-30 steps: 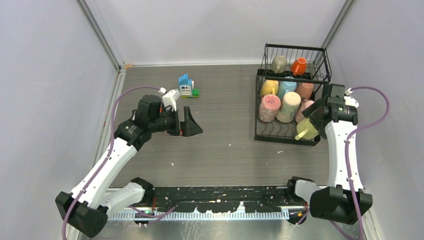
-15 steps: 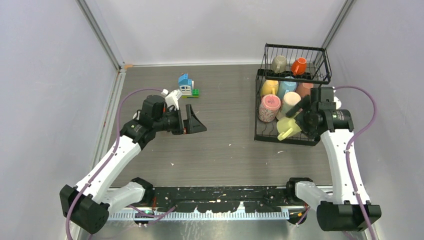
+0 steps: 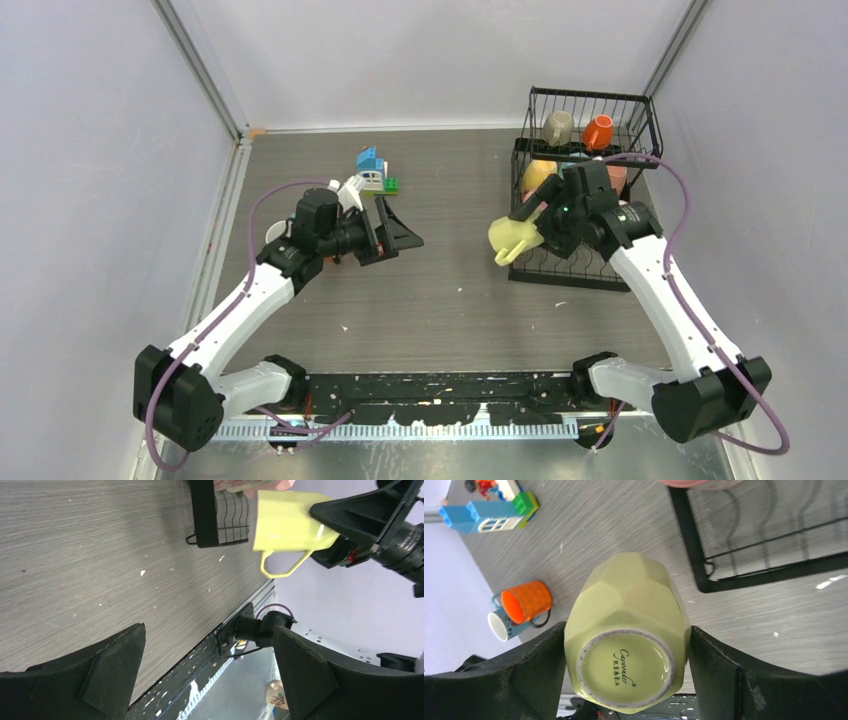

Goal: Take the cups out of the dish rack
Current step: Place the cup at the center of the board.

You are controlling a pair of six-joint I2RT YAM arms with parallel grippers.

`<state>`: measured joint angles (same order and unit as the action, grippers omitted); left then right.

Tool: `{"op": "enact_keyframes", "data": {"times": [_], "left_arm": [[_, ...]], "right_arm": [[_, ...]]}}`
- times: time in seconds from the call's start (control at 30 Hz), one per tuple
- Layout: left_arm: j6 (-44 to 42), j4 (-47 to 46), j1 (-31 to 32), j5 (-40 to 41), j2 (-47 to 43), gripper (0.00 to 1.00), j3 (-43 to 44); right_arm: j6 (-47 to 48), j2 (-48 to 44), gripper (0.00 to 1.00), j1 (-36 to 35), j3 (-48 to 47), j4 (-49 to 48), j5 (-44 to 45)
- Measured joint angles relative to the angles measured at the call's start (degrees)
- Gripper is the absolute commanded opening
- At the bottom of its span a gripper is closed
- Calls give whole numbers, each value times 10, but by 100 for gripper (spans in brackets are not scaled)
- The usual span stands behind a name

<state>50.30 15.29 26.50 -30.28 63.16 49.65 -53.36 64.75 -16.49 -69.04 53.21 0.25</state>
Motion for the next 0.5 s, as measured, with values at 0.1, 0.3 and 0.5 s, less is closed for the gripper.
{"op": "enact_keyframes", "data": {"times": [0.1,0.3,0.5], "left_arm": [[27,-33,0,0,15,100,-1],[89,-111,0,0,40,100,-11],[157,-207,0,2,64,95,-30]], "right_arm": [[-18,27,11,-19,-1,-34,-21],[-55,60,11,-51,-7,-97,-56],[-94,71,11,-76,-9,-156,-82]]}}
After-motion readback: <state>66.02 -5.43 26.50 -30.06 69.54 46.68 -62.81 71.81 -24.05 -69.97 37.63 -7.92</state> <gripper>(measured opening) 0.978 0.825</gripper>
